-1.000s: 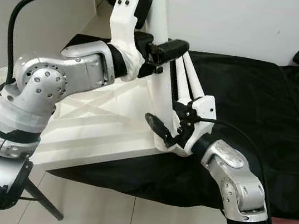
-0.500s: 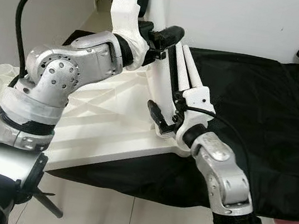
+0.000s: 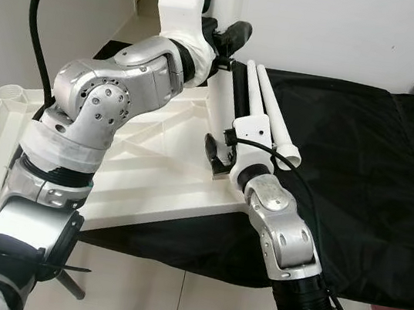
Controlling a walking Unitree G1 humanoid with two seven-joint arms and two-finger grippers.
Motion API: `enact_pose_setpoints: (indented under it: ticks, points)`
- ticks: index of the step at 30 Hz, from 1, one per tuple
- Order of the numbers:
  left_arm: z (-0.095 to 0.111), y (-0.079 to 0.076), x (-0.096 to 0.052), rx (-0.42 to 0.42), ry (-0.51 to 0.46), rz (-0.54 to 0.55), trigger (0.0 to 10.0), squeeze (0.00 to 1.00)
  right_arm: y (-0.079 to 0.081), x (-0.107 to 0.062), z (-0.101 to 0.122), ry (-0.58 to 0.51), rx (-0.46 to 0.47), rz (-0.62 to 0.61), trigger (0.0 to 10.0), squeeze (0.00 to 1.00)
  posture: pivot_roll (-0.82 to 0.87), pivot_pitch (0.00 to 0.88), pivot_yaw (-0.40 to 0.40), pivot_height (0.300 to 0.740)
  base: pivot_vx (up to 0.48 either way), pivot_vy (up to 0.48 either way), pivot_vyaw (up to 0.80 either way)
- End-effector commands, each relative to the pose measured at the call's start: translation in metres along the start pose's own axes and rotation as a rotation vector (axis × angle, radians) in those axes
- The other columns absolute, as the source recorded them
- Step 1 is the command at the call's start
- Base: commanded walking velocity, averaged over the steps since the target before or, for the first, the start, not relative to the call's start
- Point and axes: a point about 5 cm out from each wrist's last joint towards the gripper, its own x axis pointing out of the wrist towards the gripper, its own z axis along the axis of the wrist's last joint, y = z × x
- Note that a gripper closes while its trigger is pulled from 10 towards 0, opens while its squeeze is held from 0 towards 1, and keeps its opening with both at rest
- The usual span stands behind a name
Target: Building children table
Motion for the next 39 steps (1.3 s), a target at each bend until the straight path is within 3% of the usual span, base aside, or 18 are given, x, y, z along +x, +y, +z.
enact_pose_setpoints:
  ticks: [1,6,17,18,19,20,27,28,31,32,34,35,39]
  points:
    - [0.007,-0.005,0.003,0.025,-0.024,-0.009,10.0,0.00,0.002,0.003,0.001,-0.017,-0.024,-0.008,10.0,0.00,0.02,0.000,0.018,0.740,0.000,0.000,0.00]
    - [0.005,-0.011,0.010,0.014,-0.029,-0.026,10.0,0.00,0.004,0.013,0.007,-0.077,-0.106,0.006,10.0,0.00,0.01,0.000,0.027,0.740,0.000,0.000,0.00]
    - [0.005,-0.015,0.011,0.019,-0.033,-0.034,10.0,0.00,0.005,0.020,0.004,-0.081,-0.108,0.001,10.0,0.00,0.02,0.000,0.028,0.740,0.000,0.000,0.00]
    - [0.005,-0.016,0.011,0.022,-0.035,-0.035,10.0,0.00,0.005,0.020,0.003,-0.080,-0.109,0.001,5.0,0.00,0.03,0.000,0.028,0.740,0.000,0.000,0.00]
    - [0.005,-0.016,0.011,0.022,-0.035,-0.035,10.0,0.00,0.005,0.020,0.003,-0.080,-0.109,0.001,5.0,0.00,0.03,0.000,0.028,0.740,0.000,0.000,0.00]
    - [0.005,-0.016,0.011,0.023,-0.036,-0.035,10.0,0.00,0.006,0.021,0.002,-0.078,-0.109,0.003,0.0,0.00,0.03,0.000,0.030,0.740,0.000,0.000,0.00]
    - [0.005,-0.019,0.012,0.039,-0.037,-0.047,10.0,0.00,0.007,0.023,0.000,-0.082,-0.099,0.001,0.0,0.00,0.03,0.000,0.034,0.740,0.000,0.000,0.00]
    - [0.007,-0.027,0.012,0.083,-0.055,-0.091,10.0,0.00,0.005,0.023,-0.002,-0.080,-0.077,-0.006,0.0,0.00,0.03,0.000,0.040,0.740,0.000,0.000,0.00]
    - [0.007,-0.030,0.012,0.090,-0.059,-0.109,10.0,0.00,0.005,0.024,-0.002,-0.078,-0.071,-0.010,0.0,0.00,0.03,0.000,0.040,0.740,0.000,0.000,0.00]
    - [0.007,-0.033,0.012,0.084,-0.066,-0.129,10.0,0.00,0.003,0.025,-0.001,-0.077,-0.053,-0.022,10.0,0.00,0.03,0.000,0.047,0.740,0.000,0.000,0.00]
    - [0.006,-0.034,0.012,0.077,-0.069,-0.140,10.0,0.00,0.002,0.026,0.000,-0.076,-0.042,-0.030,10.0,0.00,0.03,0.000,0.047,0.740,0.000,0.000,0.00]
    - [0.007,-0.036,0.012,0.068,-0.077,-0.151,10.0,1.00,0.001,0.027,0.000,-0.077,-0.033,-0.037,10.0,0.00,0.03,0.000,0.047,0.740,0.000,0.000,0.00]
    - [0.007,-0.039,0.012,0.061,-0.087,-0.179,10.0,1.00,0.000,0.029,0.002,-0.074,-0.003,-0.056,10.0,0.00,0.02,0.000,0.052,0.740,0.000,0.000,0.00]
